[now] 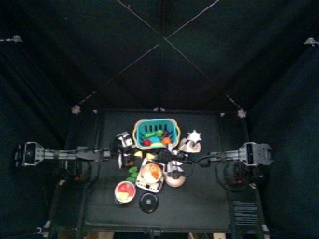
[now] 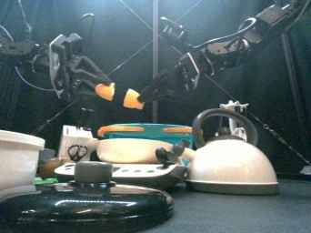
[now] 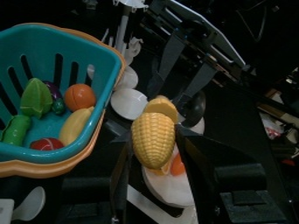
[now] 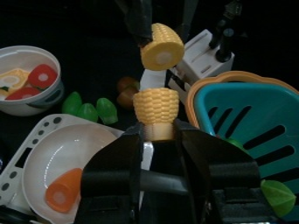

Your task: Pull apart corn

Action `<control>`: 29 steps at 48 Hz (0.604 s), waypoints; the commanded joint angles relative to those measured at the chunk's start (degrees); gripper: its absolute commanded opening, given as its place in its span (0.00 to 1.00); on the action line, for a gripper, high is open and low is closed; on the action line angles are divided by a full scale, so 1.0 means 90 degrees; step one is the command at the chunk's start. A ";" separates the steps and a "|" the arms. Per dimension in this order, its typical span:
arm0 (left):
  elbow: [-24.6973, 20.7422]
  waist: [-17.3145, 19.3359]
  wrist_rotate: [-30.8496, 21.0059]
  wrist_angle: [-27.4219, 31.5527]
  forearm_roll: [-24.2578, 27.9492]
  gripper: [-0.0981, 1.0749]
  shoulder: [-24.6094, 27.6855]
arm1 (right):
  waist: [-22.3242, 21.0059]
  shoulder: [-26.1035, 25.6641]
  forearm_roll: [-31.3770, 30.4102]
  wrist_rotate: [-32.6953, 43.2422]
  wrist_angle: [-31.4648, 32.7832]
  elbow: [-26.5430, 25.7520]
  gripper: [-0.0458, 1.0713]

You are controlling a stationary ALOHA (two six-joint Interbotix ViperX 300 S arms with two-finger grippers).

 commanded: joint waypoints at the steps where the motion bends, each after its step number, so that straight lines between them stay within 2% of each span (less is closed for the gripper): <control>1: -0.0078 0.0010 0.0010 -0.0020 0.0000 0.59 -0.0010 | -0.0010 -0.0234 0.0010 0.0020 -0.0039 -0.0039 0.44; 29: -0.0068 0.0020 0.0010 -0.0020 0.0000 0.59 -0.0010 | 0.0020 -0.0264 -0.0020 0.0010 -0.0039 0.0000 0.44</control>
